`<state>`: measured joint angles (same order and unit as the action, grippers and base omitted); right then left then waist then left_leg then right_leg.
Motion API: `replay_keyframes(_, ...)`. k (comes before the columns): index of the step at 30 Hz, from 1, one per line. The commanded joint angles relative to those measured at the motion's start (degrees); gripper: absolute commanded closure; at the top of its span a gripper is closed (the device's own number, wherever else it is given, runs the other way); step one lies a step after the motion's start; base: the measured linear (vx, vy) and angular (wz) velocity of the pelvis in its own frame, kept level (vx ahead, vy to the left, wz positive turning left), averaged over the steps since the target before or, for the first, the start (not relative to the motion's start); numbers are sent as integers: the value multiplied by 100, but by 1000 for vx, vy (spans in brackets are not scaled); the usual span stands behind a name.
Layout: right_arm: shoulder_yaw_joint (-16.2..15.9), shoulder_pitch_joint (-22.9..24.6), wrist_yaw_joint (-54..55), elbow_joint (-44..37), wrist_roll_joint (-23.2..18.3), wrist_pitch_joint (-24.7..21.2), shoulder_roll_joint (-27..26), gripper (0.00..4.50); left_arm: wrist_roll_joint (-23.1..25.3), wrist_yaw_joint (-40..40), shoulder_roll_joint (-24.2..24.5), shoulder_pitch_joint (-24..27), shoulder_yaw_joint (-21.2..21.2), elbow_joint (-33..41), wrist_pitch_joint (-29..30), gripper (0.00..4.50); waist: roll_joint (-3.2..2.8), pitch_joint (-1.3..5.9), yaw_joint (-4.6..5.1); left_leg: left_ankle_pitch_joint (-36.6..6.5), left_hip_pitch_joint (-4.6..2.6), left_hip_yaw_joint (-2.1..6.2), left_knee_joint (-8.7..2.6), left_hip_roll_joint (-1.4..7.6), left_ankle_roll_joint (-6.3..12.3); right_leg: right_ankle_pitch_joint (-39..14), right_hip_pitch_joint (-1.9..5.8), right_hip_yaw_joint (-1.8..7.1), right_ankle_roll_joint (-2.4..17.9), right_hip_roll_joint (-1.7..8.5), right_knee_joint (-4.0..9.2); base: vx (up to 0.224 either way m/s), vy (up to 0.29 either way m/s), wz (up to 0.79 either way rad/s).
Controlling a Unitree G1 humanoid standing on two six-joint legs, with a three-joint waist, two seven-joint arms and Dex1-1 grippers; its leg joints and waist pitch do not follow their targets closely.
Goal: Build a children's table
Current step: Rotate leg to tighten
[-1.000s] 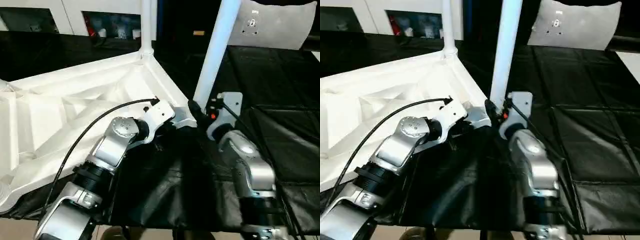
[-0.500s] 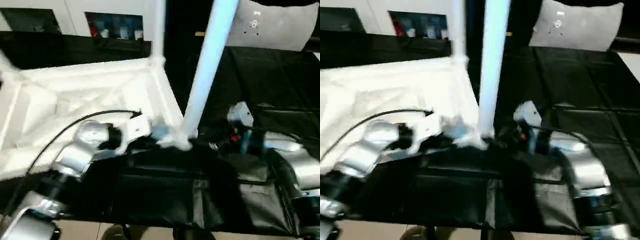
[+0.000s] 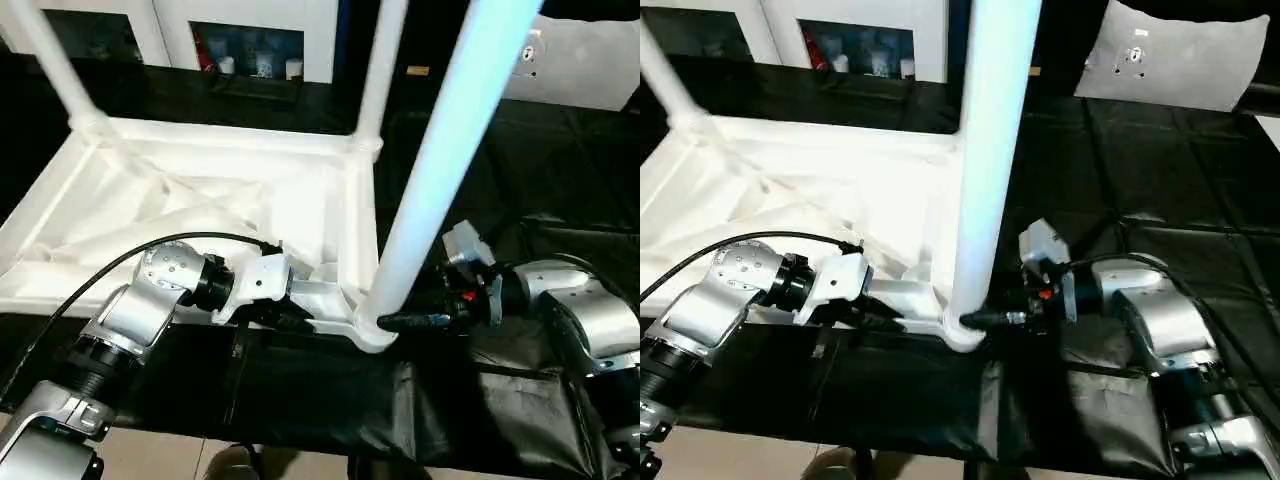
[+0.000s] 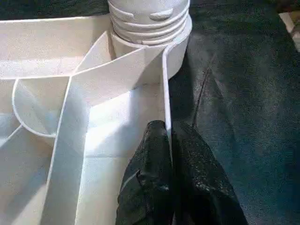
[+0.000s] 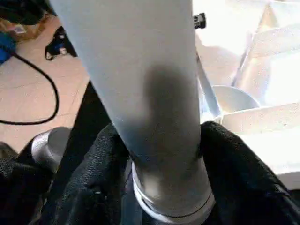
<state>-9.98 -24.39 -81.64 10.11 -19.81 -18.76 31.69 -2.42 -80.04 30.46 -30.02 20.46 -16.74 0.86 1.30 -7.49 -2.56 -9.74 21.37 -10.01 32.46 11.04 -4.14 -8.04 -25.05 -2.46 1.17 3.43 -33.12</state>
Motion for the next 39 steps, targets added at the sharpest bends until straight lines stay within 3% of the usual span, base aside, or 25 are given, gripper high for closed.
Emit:
replay_keyframes(1,-111,-32,-175,13,-35,91,46,235,9,-228,-15,-106,195,37,-172,450,58,410,23,-913,-63,-27,-299,189,570,-1580,355,235,1295,359,319,0,0,0)
replay_keyframes(7,-162,-34,-248,14,-46,62,3,249,-27,-186,-10,-104,151,-19,-168,450,60,406,23,-909,-61,-24,-302,182,559,-1660,356,230,1249,351,325,0,0,0)
replay_keyframes(12,36,136,308,-200,-276,-366,-273,251,-30,228,-158,-67,-11,28,154,450,69,392,28,-942,-60,-26,-308,180,532,-1805,350,235,1190,350,344,0,0,0)
replay_keyframes(15,175,267,1566,-402,-17,-476,-811,251,-2,919,-447,-125,-195,179,815,450,45,357,64,-1111,-54,-1,-332,158,357,-2226,326,226,1067,355,388,0,0,0)
replay_keyframes(17,201,283,1834,-421,53,-486,-932,251,7,1038,-500,-137,-219,216,939,450,70,346,112,-1248,-51,20,-348,133,235,-2692,327,207,885,361,440,0,0,0)
replay_keyframes(18,264,304,2530,-468,212,-671,-1264,251,111,1369,-651,-187,-244,276,1178,450,70,338,144,-1311,-31,40,-362,129,196,-2912,340,202,762,361,456,0,0,0)
replay_keyframes(19,264,304,2530,-468,212,-671,-1264,251,111,1369,-651,-187,-244,276,1178,450,56,331,174,-1387,-47,47,-373,130,155,-3014,310,204,697,354,480,0,0,0)
replay_keyframes(20,364,338,3328,-569,300,-940,-1769,252,226,1857,-959,-267,-279,345,1549,450,34,333,197,-1388,-53,48,-370,131,120,-2975,307,214,705,355,467,0,0,0)
replay_keyframes(21,436,350,3931,-623,401,-1090,-2165,252,282,2118,-1139,-312,-297,375,1733,450,51,334,244,-1391,-39,50,-368,124,108,-2929,301,211,708,347,478,0,0,0)
replay_keyframes(23,542,336,4523,-648,444,-1250,-2578,253,372,2573,-1480,-409,-320,321,1948,450,39,347,282,-1368,-39,58,-373,112,60,-2907,297,208,664,354,483,0,0,0)
replay_keyframes(24,542,336,4523,-648,444,-1250,-2578,253,372,2573,-1480,-409,-320,321,1948,450,41,349,294,-1365,-48,50,-363,111,91,-2785,284,212,699,344,487,0,0,0)
replay_keyframes(25,668,235,5273,-584,510,-1298,-3072,253,472,3195,-1931,-564,-395,175,2165,450,20,343,304,-1378,-62,35,-362,116,139,-2643,274,227,743,335,492,0,0,0)
replay_keyframes(26,671,231,5309,-582,519,-1299,-3091,254,474,3219,-1948,-569,-399,171,2176,450,21,332,318,-1390,-63,25,-362,122,134,-2594,251,233,775,325,489,0,0,0)
replay_keyframes(27,720,139,5861,-499,642,-1232,-3416,254,544,3648,-2253,-679,-458,59,2316,450,27,356,315,-1353,-63,28,-353,103,117,-2530,272,223,791,324,477,0,0,0)
replay_keyframes(30,816,40,6248,-375,720,-977,-3765,254,681,3990,-2520,-804,-447,-122,2304,450,4,351,320,-1261,-40,18,-355,94,176,-2128,292,229,840,312,465,0,0,0)
replay_keyframes(33,802,48,6295,-408,851,-692,-3844,184,800,4079,-2608,-863,-395,-170,2287,450,7,376,298,-1072,-21,13,-345,82,278,-1766,336,234,897,317,428,0,0,0)
replay_keyframes(36,772,194,6099,-543,895,-645,-3619,162,865,3973,-2498,-826,-358,-108,2295,450,-5,381,278,-813,-10,-1,-336,84,429,-1241,360,237,1045,304,377,0,0,0)
replay_keyframes(39,939,352,5836,-558,855,-519,-3219,130,937,3741,-2200,-698,-291,-38,2151,450,-29,382,241,-795,-18,-6,-333,100,518,-1064,381,237,1148,309,362,0,0,0)
